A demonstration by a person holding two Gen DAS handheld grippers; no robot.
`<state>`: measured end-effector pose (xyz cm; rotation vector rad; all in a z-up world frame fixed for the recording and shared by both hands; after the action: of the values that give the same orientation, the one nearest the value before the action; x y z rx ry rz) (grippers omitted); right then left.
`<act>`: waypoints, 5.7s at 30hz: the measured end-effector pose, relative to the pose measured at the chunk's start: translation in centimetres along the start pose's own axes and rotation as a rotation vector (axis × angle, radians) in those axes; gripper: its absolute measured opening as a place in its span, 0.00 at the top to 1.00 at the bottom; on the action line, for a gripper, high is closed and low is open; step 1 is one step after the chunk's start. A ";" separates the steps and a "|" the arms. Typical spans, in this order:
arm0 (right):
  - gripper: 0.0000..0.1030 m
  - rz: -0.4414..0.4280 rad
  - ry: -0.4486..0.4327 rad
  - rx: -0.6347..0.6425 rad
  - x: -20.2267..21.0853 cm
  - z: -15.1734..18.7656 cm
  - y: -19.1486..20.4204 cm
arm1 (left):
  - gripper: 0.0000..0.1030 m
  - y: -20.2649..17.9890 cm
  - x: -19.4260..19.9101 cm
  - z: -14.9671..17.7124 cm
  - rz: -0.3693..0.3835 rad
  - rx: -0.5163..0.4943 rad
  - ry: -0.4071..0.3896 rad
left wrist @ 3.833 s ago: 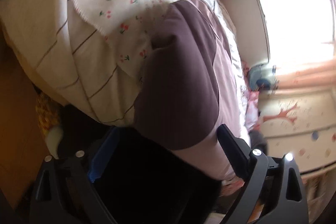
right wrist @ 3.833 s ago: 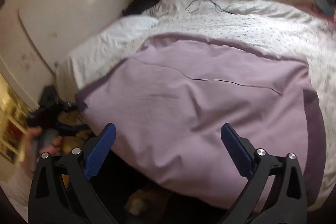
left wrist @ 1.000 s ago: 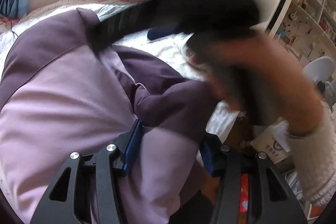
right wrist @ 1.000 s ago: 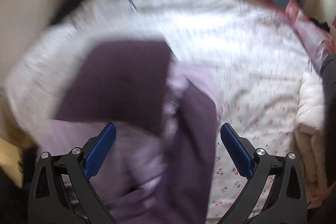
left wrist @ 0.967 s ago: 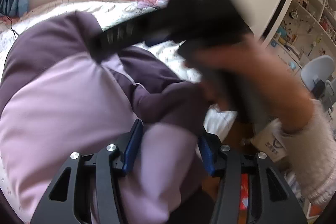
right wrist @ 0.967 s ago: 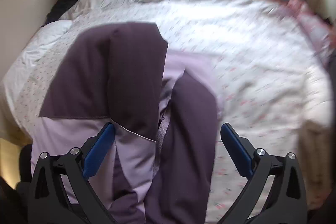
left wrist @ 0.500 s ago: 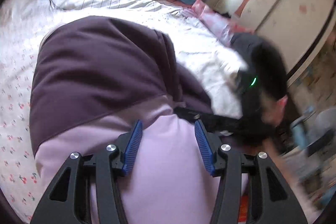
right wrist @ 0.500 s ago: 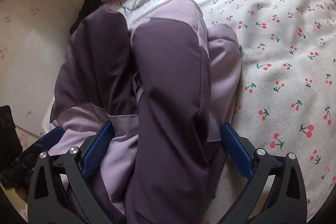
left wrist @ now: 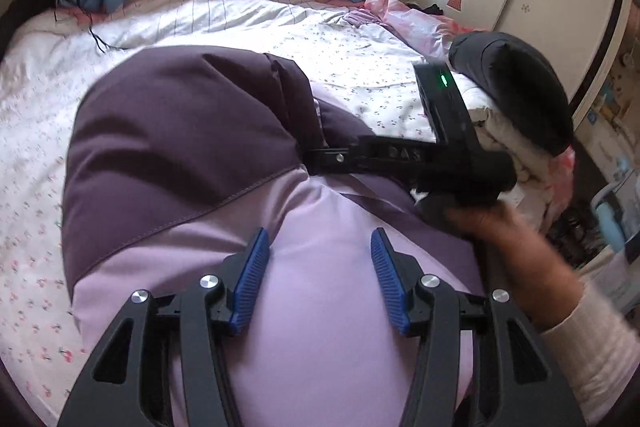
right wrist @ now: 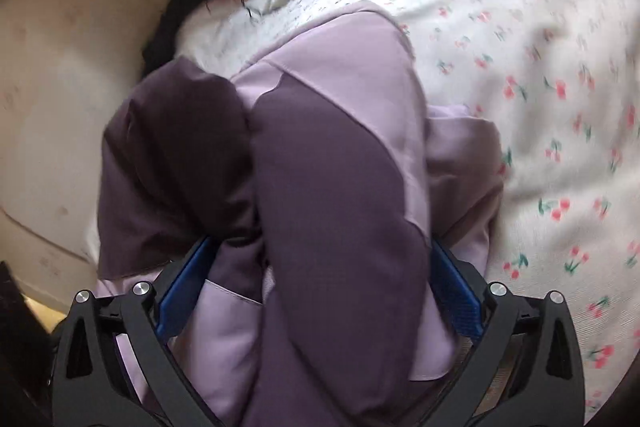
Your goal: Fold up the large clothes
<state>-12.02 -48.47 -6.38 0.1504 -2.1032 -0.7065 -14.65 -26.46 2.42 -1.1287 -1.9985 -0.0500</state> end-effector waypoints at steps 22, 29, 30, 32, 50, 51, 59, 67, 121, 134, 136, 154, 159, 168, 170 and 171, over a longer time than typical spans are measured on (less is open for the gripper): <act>0.06 -0.021 -0.136 0.018 0.7 4.3 -0.5 | 0.45 -1.5 -0.8 1.5 -0.051 -0.104 -0.033; 0.06 -0.007 -0.116 0.028 1.2 4.8 0.0 | 0.43 -1.4 -0.3 1.3 -0.028 -0.106 -0.025; 0.06 -0.002 -0.113 0.031 1.2 4.8 0.2 | 0.43 -1.4 -0.2 1.3 -0.030 -0.109 -0.023; 0.06 0.002 -0.109 0.033 1.3 4.9 0.3 | 0.43 -1.4 0.0 1.4 -0.030 -0.107 -0.021; 0.06 0.179 -0.056 0.040 4.7 6.2 3.1 | 0.23 17.4 9.5 2.7 0.097 0.637 -0.189; 0.06 0.172 -0.060 0.029 4.6 6.4 2.9 | 0.19 17.9 8.3 3.1 0.092 0.657 -0.138; 0.06 0.067 -0.097 -0.085 3.7 8.2 0.2 | 0.05 18.2 0.2 4.1 0.379 0.771 -0.011; 0.06 -0.143 -0.295 -0.142 5.1 10.7 2.5 | 0.08 7.6 5.5 -1.4 0.107 0.165 -0.095; 0.06 0.139 0.031 0.555 -11.1 3.6 28.6 | 0.07 30.1 15.3 -0.8 -0.568 0.229 -0.178; 0.07 0.087 0.165 0.401 -12.0 8.4 26.5 | 0.07 28.5 15.2 -1.1 -0.576 0.161 -0.195; 0.07 0.168 0.066 0.410 -10.7 7.8 27.3 | 0.07 28.4 15.1 -1.2 -0.589 0.153 -0.194; 0.07 0.168 0.012 0.574 -10.8 9.6 33.0 | 0.07 27.7 14.1 -1.3 -0.597 0.126 -0.170; 0.07 0.164 -0.113 0.539 -8.5 6.4 34.5 | 0.07 28.3 14.9 -1.3 -0.589 0.153 -0.191; 0.07 0.117 -0.213 0.446 -12.3 -1.8 37.1 | 0.07 28.1 14.9 -1.3 -0.591 0.150 -0.194; 0.07 0.139 -0.204 0.432 -14.2 -3.2 36.8 | 0.07 28.1 14.9 -1.3 -0.590 0.151 -0.193; 0.07 0.174 -0.180 0.430 -15.7 -3.7 36.3 | 0.07 28.1 14.9 -1.3 -0.590 0.151 -0.193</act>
<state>5.75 -14.33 3.47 0.1401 -2.3835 -0.1613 2.74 0.22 3.77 -0.4337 -2.4034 -0.0947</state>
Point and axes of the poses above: each gripper's, at about its wrist camera, not at the fingertips, and x roughly against the way its jaws point, y to its left, z to its underside, the point moved 1 cm from there along -x, roughly the way its jaws point, and after that the axes turned 7 degrees about z, right-handed, at the moved point
